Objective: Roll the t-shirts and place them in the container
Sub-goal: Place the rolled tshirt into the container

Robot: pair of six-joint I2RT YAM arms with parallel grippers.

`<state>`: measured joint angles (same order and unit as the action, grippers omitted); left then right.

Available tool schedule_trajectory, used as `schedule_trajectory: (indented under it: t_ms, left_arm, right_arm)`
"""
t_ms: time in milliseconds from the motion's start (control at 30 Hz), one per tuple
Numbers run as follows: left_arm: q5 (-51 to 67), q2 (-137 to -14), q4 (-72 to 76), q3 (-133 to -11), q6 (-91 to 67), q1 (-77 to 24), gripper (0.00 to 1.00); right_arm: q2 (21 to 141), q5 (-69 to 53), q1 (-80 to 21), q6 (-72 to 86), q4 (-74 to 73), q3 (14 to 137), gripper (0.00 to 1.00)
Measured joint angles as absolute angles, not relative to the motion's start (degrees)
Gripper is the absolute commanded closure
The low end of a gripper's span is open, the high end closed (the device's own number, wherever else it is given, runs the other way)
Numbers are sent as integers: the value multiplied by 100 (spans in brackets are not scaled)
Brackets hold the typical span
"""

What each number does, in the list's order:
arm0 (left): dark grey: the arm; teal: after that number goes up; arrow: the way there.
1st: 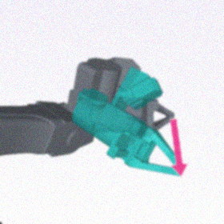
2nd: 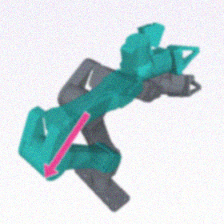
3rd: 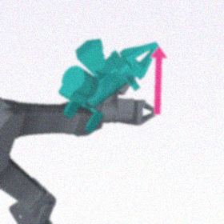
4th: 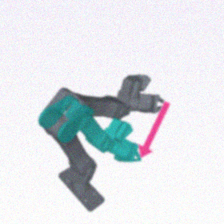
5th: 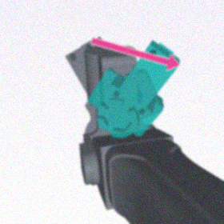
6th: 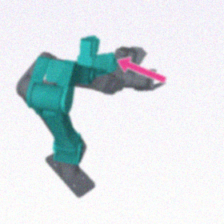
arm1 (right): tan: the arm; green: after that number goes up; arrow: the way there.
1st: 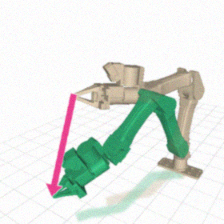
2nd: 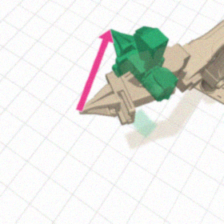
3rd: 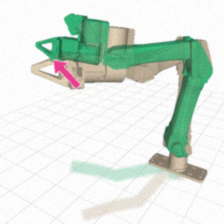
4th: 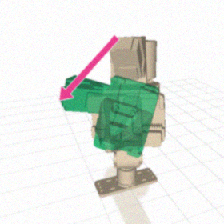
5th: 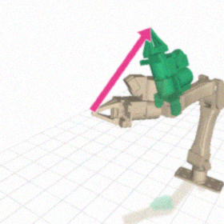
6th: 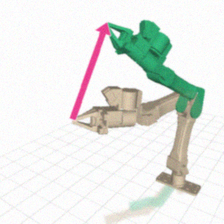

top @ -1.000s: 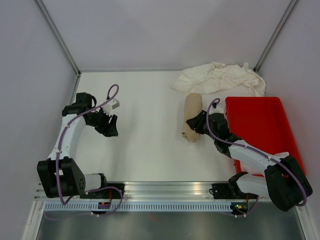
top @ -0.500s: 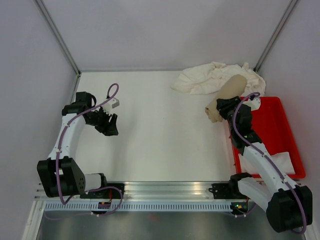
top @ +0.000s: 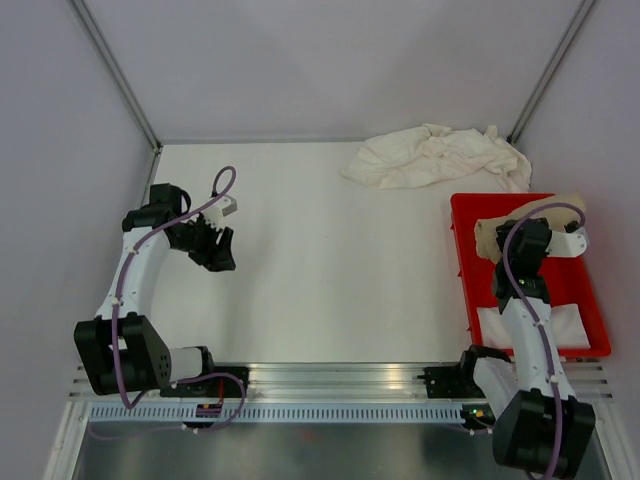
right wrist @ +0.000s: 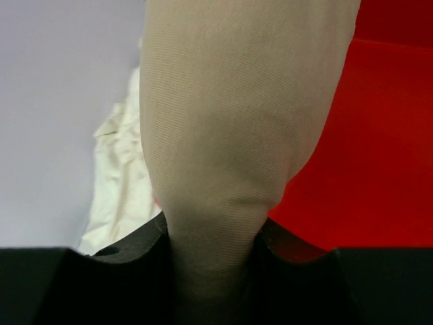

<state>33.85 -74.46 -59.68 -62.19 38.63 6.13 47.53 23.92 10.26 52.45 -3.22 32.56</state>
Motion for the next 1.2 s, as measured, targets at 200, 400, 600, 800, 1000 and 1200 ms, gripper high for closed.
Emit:
schedule_trajectory:
  t_ms: [200, 400, 600, 800, 1000, 1200]
  left_arm:
    - [3411, -7446, -5968, -6219, 3865, 642, 39]
    - [3417, -7446, -5970, -6219, 3865, 674, 39]
    - [3413, -7446, -5975, -6219, 3865, 707, 39]
    - [3411, -7446, -5994, -6219, 3863, 707, 39]
    - [3395, -7446, -6018, -6241, 3861, 707, 39]
    - [3347, -7446, -6071, -6355, 3857, 707, 39]
  right_arm:
    - [5857, 2027, 1848, 5454, -104, 2974, 99]
    - [6788, 1754, 1975, 5612, 519, 2893, 97]
    - [7758, 1470, 1973, 5865, 1186, 2926, 95]
    - [8473, 1341, 1973, 5999, 1640, 3214, 93]
    - [9161, 1205, 1973, 6003, 2003, 3719, 90]
    - [9653, 1111, 1973, 6069, 2198, 4051, 62]
